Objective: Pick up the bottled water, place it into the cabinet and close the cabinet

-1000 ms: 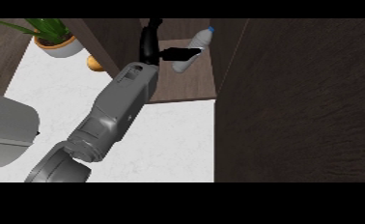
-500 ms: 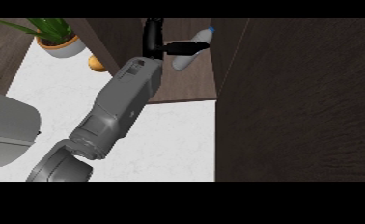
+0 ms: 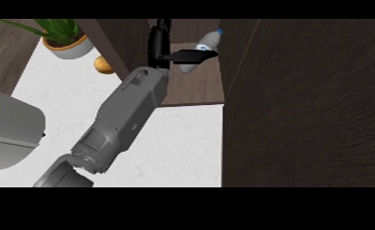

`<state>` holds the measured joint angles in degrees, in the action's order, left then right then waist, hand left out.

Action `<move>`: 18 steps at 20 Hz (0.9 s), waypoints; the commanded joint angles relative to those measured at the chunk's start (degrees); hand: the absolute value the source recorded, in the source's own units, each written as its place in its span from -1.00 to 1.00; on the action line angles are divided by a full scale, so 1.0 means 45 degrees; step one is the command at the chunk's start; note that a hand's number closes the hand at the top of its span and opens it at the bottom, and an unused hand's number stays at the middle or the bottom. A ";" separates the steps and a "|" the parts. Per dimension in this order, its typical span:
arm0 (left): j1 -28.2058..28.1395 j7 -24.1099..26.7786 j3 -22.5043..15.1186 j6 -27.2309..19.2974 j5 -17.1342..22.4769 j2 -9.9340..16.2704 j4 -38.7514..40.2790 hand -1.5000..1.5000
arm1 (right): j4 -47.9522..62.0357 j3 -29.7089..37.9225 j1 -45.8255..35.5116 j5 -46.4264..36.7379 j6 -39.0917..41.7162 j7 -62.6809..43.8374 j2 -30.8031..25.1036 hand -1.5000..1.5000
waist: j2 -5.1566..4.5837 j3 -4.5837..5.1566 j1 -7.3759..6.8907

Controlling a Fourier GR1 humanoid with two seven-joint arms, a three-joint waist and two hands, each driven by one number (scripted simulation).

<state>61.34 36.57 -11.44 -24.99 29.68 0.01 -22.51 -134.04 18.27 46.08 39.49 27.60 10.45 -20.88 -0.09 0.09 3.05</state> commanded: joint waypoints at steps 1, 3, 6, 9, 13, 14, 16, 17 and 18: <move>-0.1637 0.0081 -0.1129 0.0072 0.0931 -0.0002 -0.1662 -1.00 | -0.2130 0.0401 0.0487 0.1011 -0.0683 -0.0967 -0.0079 -1.00 | 0.0114 0.0006 -0.0209; -0.2222 -0.0508 -0.1544 0.0324 0.0729 -0.0002 -0.2626 -1.00 | -0.1693 0.0266 0.0651 0.0440 -0.0408 -0.0579 0.0515 -1.00 | 0.0151 -0.0008 -0.0526; -0.2903 -0.1161 -0.3261 -0.0741 0.1660 -0.0002 -0.4391 -1.00 | -0.1720 0.0251 0.0128 0.0404 -0.0617 -0.0797 0.0198 -1.00 | 0.0115 -0.0006 -0.0409; -0.5145 -0.0634 -0.4052 -0.0687 0.1564 -0.0002 -0.6108 -1.00 | -0.2228 -0.0165 0.0698 -0.0012 -0.0702 -0.0698 0.0742 -1.00 | 0.0210 0.0001 -0.0691; -0.6951 -0.0482 -0.4853 -0.0970 0.1265 -0.0002 -0.8007 -1.00 | -0.2534 -0.0200 0.0762 0.0062 -0.1085 -0.1007 0.0823 -1.00 | 0.0145 0.0004 -0.0801; -0.7207 -0.0277 -0.5293 -0.1578 0.1612 -0.0002 -0.8700 -1.00 | -0.2700 -0.0314 0.0804 -0.0056 -0.1052 -0.1073 0.0790 -1.00 | 0.0132 0.0007 -0.0674; -0.8085 -0.0785 -0.6156 -0.2442 0.1182 -0.0001 -1.0428 -1.00 | -0.2129 0.0052 0.0508 0.0197 -0.1144 -0.0964 0.0614 -1.00 | 0.0188 -0.0002 -0.0869; -0.8723 -0.0838 -0.6004 -0.2134 0.0892 0.0096 -1.0453 -1.00 | -0.2150 0.0182 0.1050 0.0081 -0.0364 -0.0476 0.0888 -1.00 | 0.0171 -0.0010 -0.0710; -0.8683 -0.0800 -0.6015 -0.2273 0.0800 0.0035 -1.0733 -1.00 | -0.2570 0.0376 0.0571 0.0493 -0.1237 -0.1169 0.0480 -1.00 | 0.0114 -0.0001 -0.0773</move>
<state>28.08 33.29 -35.44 -32.95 34.88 0.16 -63.56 -134.35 17.96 47.10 39.96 26.30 9.76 -18.70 0.61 0.08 -0.21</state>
